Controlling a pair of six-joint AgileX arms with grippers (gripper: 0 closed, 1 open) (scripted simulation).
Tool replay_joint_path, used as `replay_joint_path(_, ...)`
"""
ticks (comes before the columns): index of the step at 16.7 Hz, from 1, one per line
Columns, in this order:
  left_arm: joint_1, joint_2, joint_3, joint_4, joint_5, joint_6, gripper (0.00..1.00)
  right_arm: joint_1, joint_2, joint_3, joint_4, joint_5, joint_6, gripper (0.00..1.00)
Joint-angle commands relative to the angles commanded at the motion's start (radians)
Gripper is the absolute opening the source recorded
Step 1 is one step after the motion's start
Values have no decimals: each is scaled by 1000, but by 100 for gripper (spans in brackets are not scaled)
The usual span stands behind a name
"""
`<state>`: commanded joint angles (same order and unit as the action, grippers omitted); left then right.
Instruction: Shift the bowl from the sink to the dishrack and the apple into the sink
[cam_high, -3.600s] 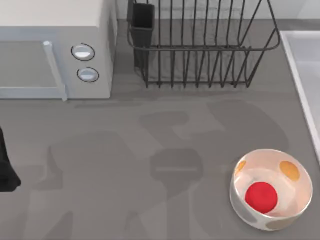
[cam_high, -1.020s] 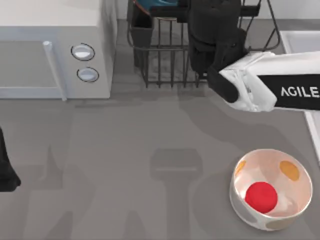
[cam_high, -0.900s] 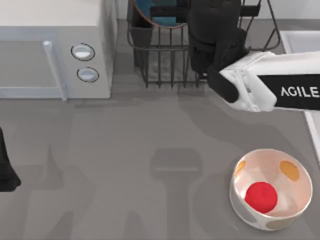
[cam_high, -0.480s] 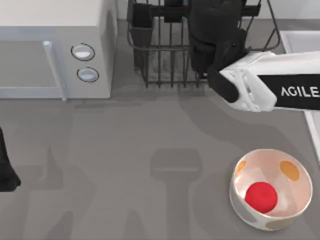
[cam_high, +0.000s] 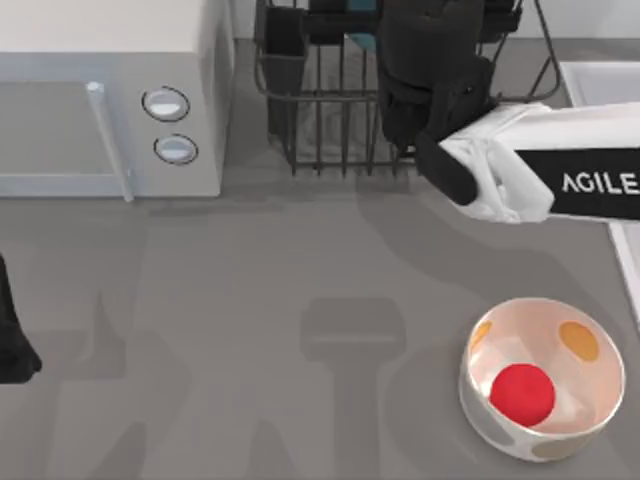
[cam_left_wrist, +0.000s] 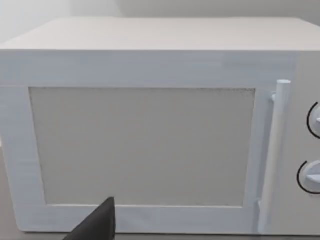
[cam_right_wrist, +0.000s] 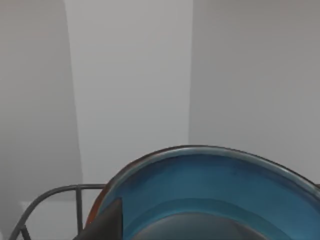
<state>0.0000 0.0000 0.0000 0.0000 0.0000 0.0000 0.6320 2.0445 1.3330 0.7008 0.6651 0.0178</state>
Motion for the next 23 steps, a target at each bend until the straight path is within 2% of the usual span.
replay_joint_path(5, 0, 0, 0, 0, 0, 0, 100, 12, -30, -19, -15, -27, -1, 100)
replay_joint_path(9, 0, 0, 0, 0, 0, 0, 100, 3, -202, -159, -90, -166, -2, 100)
replay_joint_path(12, 0, 0, 0, 0, 0, 0, 100, -54, -389, -316, -165, -249, -3, 100)
replay_joint_path(16, 0, 0, 0, 0, 0, 0, 100, -191, -707, -500, -279, -322, -6, 100)
replay_joint_path(23, 0, 0, 0, 0, 0, 0, 100, -483, -1514, -910, -448, -341, -18, 100)
